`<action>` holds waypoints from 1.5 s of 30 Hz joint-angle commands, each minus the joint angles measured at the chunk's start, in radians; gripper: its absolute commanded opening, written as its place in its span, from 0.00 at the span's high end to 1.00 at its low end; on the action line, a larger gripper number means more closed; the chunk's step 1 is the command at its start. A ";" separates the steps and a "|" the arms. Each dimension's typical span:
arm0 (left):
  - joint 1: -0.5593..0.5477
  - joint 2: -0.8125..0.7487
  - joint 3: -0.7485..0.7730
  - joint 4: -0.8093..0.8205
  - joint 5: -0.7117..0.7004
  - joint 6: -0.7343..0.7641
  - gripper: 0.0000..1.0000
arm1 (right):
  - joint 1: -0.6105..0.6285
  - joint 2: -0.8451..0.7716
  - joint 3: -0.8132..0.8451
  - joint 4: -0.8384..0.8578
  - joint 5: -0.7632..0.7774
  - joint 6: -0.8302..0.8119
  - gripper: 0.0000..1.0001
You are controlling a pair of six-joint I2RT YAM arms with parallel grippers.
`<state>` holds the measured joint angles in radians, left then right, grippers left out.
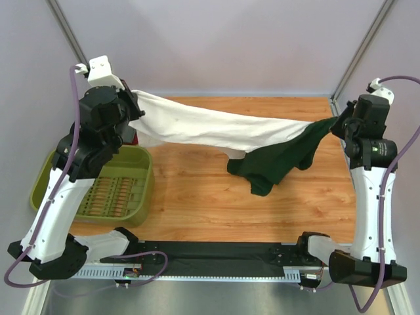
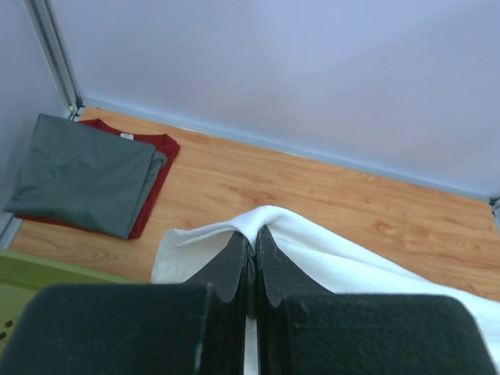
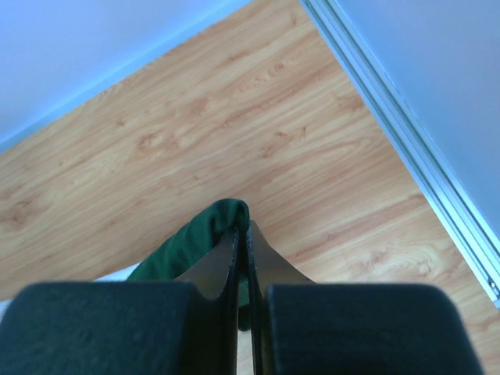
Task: Fold and stack the t-shirts
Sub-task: Flatten the tshirt out
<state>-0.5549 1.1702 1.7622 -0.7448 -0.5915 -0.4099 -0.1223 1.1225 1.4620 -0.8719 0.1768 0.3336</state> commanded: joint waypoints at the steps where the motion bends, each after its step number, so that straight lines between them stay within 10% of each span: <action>1: 0.004 -0.018 0.011 -0.048 -0.005 0.002 1.00 | -0.008 -0.024 0.135 -0.053 -0.014 -0.051 1.00; 10: 0.004 0.022 0.172 -0.397 0.205 -0.156 1.00 | -0.008 -0.026 0.515 -0.429 0.110 -0.079 1.00; 14: 0.004 0.058 0.056 -0.441 0.249 -0.269 1.00 | -0.008 0.036 0.402 -0.509 0.177 -0.070 1.00; 22: 0.007 0.187 -0.202 -0.145 0.316 -0.326 1.00 | -0.008 0.207 0.026 -0.135 0.170 -0.060 1.00; 36: 0.170 0.611 -0.093 0.094 0.352 -0.274 1.00 | -0.013 0.758 0.336 0.140 0.072 -0.131 1.00; 45: 0.220 0.528 0.062 0.150 0.397 -0.092 1.00 | -0.013 0.486 0.463 0.175 -0.054 -0.179 1.00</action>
<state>-0.3309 1.8107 1.7363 -0.6689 -0.1894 -0.6090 -0.1276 1.8141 1.8561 -0.7971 0.1619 0.1955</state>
